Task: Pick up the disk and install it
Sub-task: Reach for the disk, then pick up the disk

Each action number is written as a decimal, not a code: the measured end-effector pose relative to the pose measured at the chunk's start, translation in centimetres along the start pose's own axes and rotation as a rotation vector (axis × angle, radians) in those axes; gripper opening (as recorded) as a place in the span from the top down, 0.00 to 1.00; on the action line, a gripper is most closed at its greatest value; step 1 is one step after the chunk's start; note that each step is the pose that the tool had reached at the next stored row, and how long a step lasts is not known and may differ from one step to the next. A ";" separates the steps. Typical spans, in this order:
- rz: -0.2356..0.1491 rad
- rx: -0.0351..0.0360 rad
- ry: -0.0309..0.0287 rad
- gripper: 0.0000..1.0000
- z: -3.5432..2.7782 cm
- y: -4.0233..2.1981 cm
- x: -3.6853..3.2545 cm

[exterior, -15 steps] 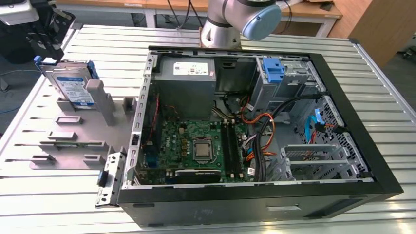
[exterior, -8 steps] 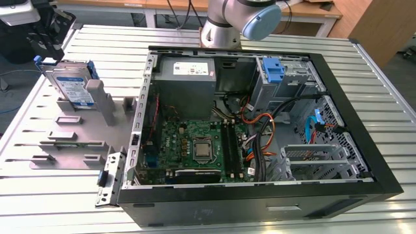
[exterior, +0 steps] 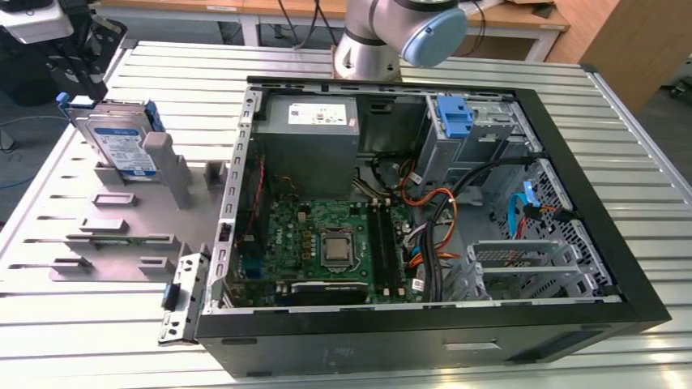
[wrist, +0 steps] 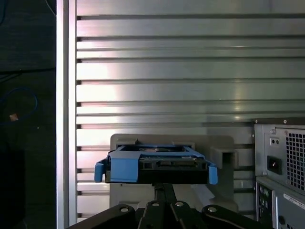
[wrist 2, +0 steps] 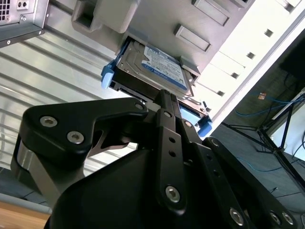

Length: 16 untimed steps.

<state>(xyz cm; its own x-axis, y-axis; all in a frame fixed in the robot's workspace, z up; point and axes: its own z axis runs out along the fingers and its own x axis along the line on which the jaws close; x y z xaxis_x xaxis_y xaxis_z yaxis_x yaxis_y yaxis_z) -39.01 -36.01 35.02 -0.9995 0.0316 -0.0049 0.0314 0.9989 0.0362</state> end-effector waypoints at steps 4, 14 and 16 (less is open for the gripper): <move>-0.005 -0.0001 0.0001 0.89 0.22 0.12 0.06; -0.005 -0.0001 0.0002 0.89 0.36 0.32 0.06; -0.005 -0.0001 0.0002 0.89 0.36 0.32 0.07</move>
<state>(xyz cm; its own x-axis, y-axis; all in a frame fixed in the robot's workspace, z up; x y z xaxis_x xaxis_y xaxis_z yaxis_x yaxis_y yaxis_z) -39.06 -35.67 34.67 -0.9996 0.0268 -0.0048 0.0266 0.9990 0.0363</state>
